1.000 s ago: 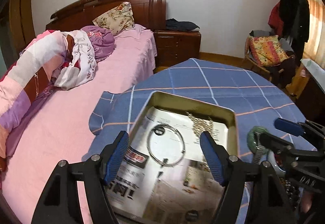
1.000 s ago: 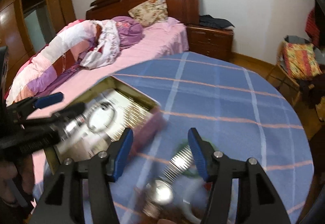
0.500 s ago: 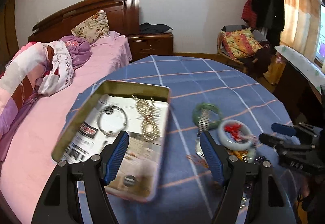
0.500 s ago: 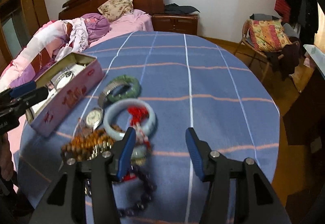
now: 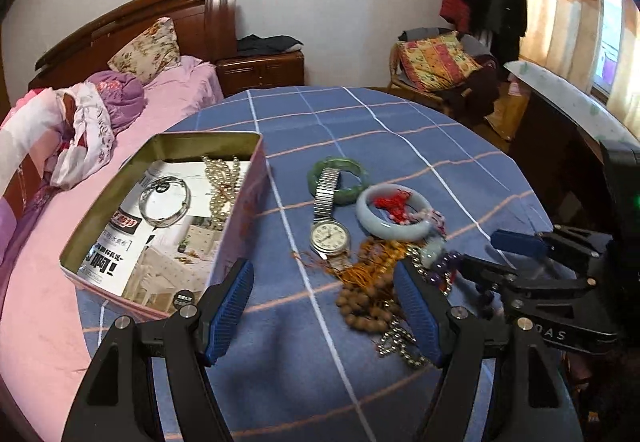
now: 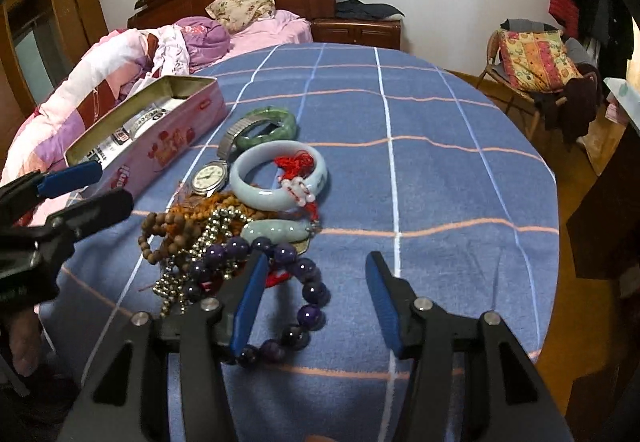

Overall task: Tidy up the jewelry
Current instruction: 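Grasp the purple bead bracelet with the right gripper while the left grasps wooden beads, then carry the wooden bead string and purple bracelet over the tin with both grippers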

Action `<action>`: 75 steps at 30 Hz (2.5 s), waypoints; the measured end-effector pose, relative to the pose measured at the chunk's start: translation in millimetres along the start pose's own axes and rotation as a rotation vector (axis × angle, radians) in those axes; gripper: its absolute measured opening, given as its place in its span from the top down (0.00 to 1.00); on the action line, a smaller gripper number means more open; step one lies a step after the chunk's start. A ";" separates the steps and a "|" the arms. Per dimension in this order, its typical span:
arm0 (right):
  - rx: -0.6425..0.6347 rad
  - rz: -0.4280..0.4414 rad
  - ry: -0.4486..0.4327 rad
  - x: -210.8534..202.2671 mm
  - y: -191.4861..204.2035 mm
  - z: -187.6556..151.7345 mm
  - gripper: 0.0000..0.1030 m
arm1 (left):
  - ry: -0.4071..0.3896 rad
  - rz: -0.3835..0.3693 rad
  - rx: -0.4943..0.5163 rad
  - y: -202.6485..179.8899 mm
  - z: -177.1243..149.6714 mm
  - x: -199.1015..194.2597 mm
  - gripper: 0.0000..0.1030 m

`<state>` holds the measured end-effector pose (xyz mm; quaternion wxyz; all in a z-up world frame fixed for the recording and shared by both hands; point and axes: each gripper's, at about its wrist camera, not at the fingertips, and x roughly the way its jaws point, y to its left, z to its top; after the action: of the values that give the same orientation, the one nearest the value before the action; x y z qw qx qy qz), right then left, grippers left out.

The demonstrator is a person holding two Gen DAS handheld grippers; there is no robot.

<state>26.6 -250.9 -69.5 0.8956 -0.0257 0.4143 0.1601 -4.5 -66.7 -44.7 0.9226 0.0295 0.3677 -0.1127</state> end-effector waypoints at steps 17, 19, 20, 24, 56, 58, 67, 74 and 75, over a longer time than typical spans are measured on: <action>-0.012 -0.014 0.013 9.1 3.2 -12.2 0.78 | 0.068 -0.098 0.039 -14.9 -10.2 29.6 0.87; -0.010 -0.004 0.009 8.5 2.7 -12.3 0.82 | 0.053 -0.117 0.031 -12.5 -8.7 24.0 0.94; -0.015 -0.002 0.008 8.2 3.2 -12.3 0.83 | 0.042 -0.125 0.030 -11.9 -7.1 19.9 0.94; -0.016 0.002 0.001 5.0 4.1 -11.2 0.84 | 0.003 -0.129 0.040 -13.7 -1.0 7.4 0.94; 0.011 0.013 -0.199 -49.0 8.3 21.4 0.84 | -0.231 -0.127 -0.006 18.2 52.7 -64.1 0.94; 0.012 0.013 -0.208 -51.8 8.3 22.2 0.84 | -0.237 -0.124 -0.012 20.3 53.8 -64.9 0.94; 0.020 0.026 -0.198 -47.8 7.4 21.1 0.84 | -0.285 -0.114 0.003 23.7 62.5 -79.3 0.94; 0.010 0.032 -0.240 -58.5 11.4 31.8 0.84 | -0.312 -0.074 -0.001 35.7 74.8 -86.1 0.94; 0.006 0.035 -0.246 -59.7 12.9 34.2 0.84 | -0.316 -0.067 0.000 37.1 75.8 -87.3 0.94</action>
<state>11.6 -248.4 -1.2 0.9368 0.0043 0.3020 0.1765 -6.5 -24.8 69.2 0.9647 -0.0008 0.2187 -0.1467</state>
